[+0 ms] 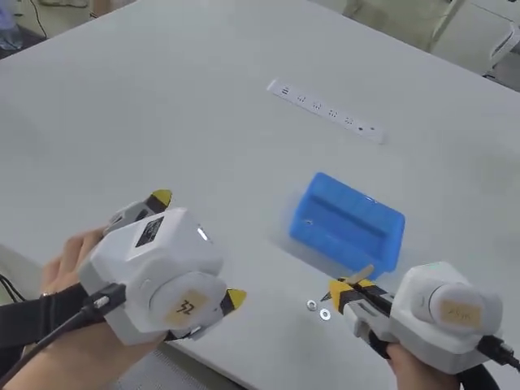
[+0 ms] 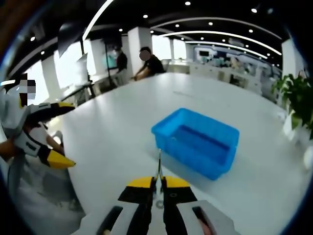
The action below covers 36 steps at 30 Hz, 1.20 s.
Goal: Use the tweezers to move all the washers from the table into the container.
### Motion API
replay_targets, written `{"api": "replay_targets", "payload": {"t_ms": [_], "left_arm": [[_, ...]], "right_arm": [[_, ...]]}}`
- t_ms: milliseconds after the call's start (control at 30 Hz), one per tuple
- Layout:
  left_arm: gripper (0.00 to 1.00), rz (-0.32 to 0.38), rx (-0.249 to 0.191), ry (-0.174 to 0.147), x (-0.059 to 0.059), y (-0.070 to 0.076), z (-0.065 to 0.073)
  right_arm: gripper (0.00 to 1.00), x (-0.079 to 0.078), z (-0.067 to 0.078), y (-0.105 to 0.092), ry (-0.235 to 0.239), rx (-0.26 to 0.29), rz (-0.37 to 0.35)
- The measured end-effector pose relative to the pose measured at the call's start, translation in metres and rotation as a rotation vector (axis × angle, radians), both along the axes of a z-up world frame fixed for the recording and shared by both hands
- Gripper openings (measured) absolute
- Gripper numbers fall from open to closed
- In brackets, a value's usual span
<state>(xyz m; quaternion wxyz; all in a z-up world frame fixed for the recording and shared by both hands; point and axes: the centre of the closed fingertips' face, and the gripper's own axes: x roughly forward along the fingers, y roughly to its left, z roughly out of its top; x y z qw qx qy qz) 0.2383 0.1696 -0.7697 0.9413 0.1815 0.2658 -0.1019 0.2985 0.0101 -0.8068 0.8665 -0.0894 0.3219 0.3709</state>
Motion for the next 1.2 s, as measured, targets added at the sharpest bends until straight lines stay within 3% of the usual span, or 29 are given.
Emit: {"api": "replay_targets", "payload": {"t_ms": [633, 1200], "left_arm": [[0.94, 0.003, 0.037, 0.018, -0.001, 0.003, -0.004], [0.94, -0.001, 0.041, 0.022, -0.001, 0.002, -0.005]], "right_arm": [[0.04, -0.003, -0.005, 0.004, 0.004, -0.009, 0.033], [0.04, -0.002, -0.017, 0.007, 0.015, -0.019, 0.056]]}}
